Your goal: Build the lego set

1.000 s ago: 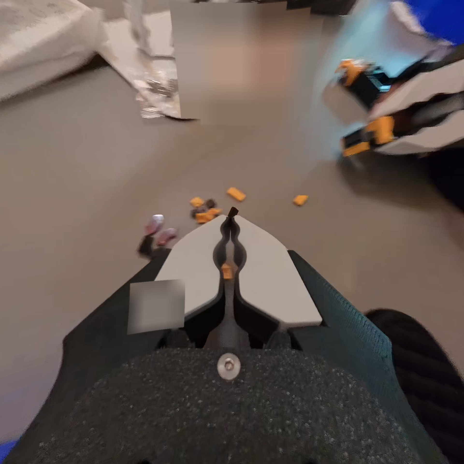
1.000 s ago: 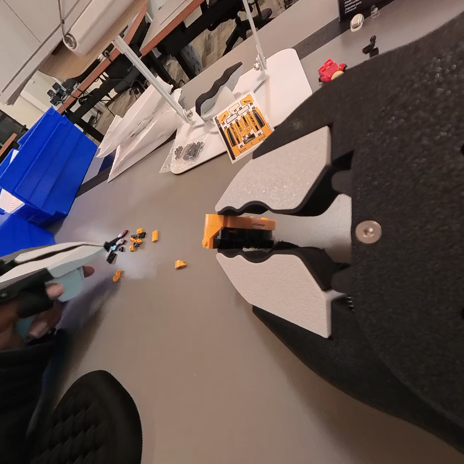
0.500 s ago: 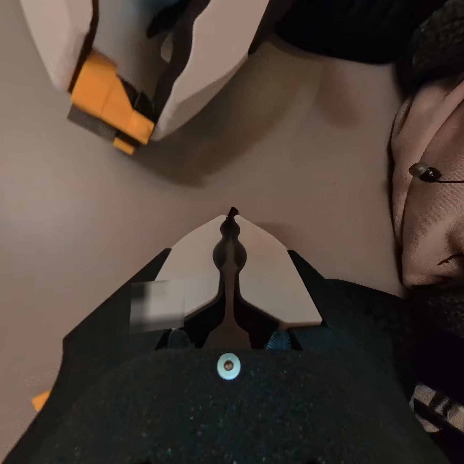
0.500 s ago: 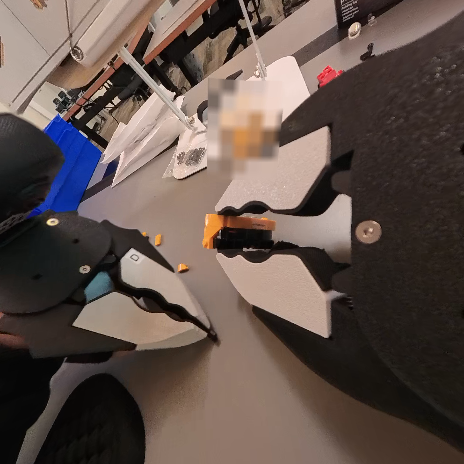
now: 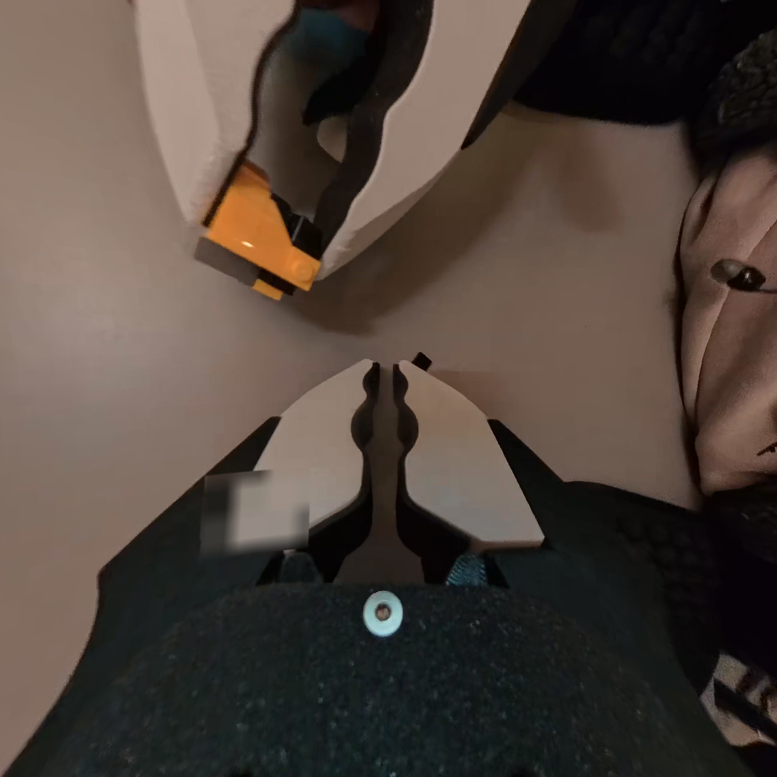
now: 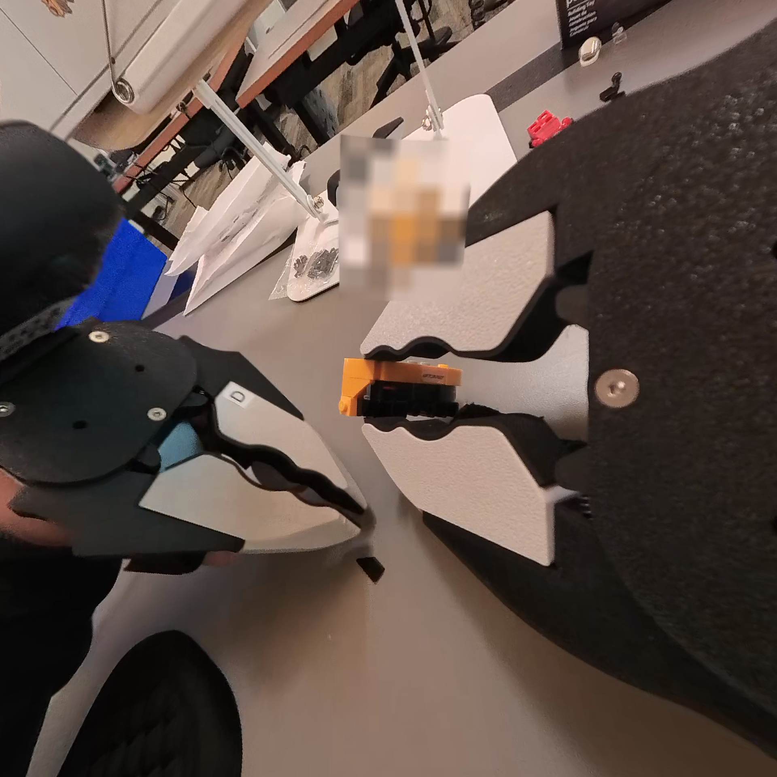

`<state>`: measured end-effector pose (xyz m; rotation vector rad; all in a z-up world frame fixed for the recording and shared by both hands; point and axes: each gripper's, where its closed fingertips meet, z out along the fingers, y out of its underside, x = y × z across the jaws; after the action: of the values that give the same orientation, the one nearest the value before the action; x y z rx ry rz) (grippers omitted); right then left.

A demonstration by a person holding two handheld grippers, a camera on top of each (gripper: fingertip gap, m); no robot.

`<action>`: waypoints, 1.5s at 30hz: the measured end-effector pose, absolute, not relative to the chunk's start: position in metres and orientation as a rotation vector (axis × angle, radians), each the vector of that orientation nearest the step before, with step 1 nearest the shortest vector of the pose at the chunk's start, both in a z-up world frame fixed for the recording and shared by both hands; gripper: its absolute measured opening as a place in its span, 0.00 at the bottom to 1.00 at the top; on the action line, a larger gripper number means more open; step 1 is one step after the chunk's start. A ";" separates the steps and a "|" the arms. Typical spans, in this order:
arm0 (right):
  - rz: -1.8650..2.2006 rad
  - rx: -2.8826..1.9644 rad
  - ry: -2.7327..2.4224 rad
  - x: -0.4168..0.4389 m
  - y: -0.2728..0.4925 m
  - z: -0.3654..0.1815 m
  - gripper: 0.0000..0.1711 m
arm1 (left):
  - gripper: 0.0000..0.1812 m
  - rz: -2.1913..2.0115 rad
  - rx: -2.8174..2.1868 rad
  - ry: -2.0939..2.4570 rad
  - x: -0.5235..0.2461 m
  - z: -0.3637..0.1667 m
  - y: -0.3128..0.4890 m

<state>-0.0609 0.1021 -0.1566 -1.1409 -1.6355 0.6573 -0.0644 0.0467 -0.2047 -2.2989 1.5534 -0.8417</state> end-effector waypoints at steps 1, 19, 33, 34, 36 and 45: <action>0.657 -1.141 -1.635 -0.061 0.102 -0.157 0.15 | 0.03 -0.835 -2.293 1.517 -0.065 -0.202 0.049; 0.629 -1.139 -1.641 -0.061 0.102 -0.158 0.15 | 0.11 -0.586 -2.256 1.060 -0.072 -0.201 0.036; 0.591 -1.145 -1.627 -0.061 0.107 -0.157 0.15 | 0.17 -0.387 -2.385 0.685 -0.066 -0.210 0.021; 0.589 -1.146 -1.626 -0.061 0.107 -0.157 0.15 | 0.17 -0.362 -2.391 0.675 -0.066 -0.211 0.020; 0.585 -1.145 -1.624 -0.061 0.107 -0.157 0.15 | 0.16 -0.322 -2.392 0.658 -0.067 -0.212 0.020; 0.581 -1.153 -1.622 -0.061 0.108 -0.158 0.15 | 0.13 -0.261 -2.403 0.662 -0.059 -0.213 0.029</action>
<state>-0.0614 0.1084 -0.1578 -1.1533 -1.6219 0.5814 -0.0593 0.0288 -0.2130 -2.4028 0.6620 -0.2610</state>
